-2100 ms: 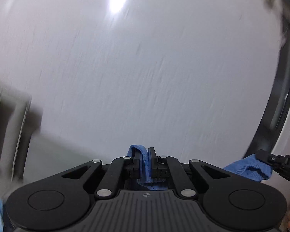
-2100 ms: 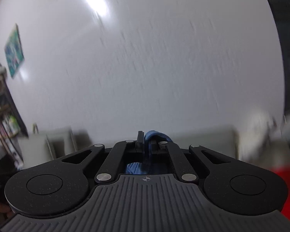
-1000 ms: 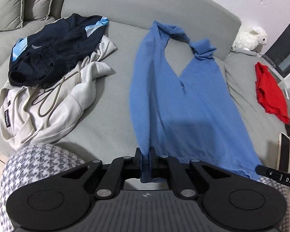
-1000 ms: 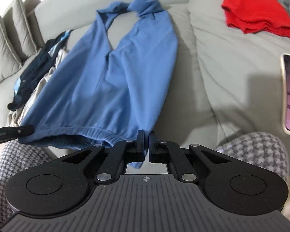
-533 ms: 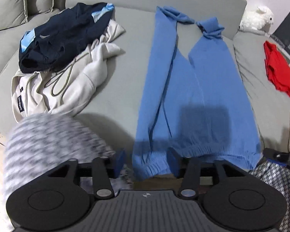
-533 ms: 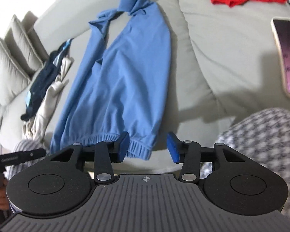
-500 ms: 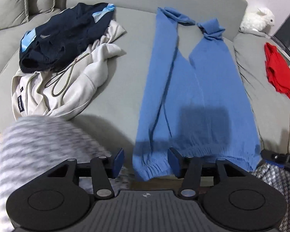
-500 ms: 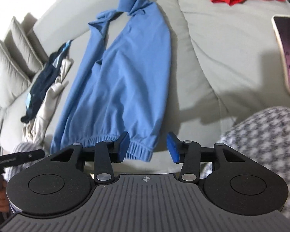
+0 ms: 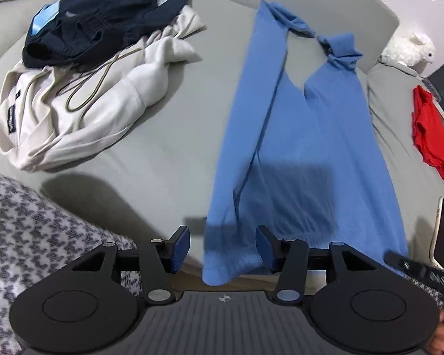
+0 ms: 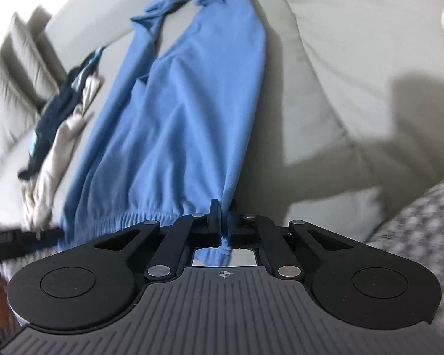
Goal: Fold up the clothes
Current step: 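Regrasp the sweatpants cuffs with both grippers and lift them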
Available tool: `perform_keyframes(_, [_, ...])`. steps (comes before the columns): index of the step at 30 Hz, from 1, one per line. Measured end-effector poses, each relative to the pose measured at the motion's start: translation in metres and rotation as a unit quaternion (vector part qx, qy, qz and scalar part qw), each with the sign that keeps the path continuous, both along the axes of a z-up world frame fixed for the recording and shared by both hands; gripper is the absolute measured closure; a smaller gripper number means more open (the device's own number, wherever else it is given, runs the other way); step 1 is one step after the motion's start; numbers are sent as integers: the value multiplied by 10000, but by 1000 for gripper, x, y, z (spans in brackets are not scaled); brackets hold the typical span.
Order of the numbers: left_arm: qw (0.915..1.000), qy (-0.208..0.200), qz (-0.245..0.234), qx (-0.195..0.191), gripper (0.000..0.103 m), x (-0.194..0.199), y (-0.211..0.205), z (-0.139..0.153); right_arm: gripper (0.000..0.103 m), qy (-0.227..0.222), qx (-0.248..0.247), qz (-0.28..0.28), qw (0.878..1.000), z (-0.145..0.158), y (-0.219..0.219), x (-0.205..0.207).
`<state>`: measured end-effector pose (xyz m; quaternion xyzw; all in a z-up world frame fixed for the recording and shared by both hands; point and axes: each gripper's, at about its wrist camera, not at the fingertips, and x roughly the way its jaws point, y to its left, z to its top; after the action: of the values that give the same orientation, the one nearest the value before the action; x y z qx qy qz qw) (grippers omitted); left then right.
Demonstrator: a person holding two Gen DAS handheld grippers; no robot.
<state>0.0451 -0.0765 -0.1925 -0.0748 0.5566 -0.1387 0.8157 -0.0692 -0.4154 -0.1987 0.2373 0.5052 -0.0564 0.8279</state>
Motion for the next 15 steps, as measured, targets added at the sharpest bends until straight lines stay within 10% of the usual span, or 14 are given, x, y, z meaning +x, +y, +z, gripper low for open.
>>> perform_keyframes(6, [9996, 275, -18, -100, 52, -3, -1, -17, 99, 764, -287, -66, 9966, -12, 1, -19])
perform_keyframes(10, [9994, 234, -31, -267, 52, 1, -7, -20, 53, 384, 316, -412, 9979, -8, -3, -24])
perform_keyframes(15, [9992, 289, -202, -211, 53, 6, -19, -30, 47, -112, 386, -577, 9975, -6, -18, -31])
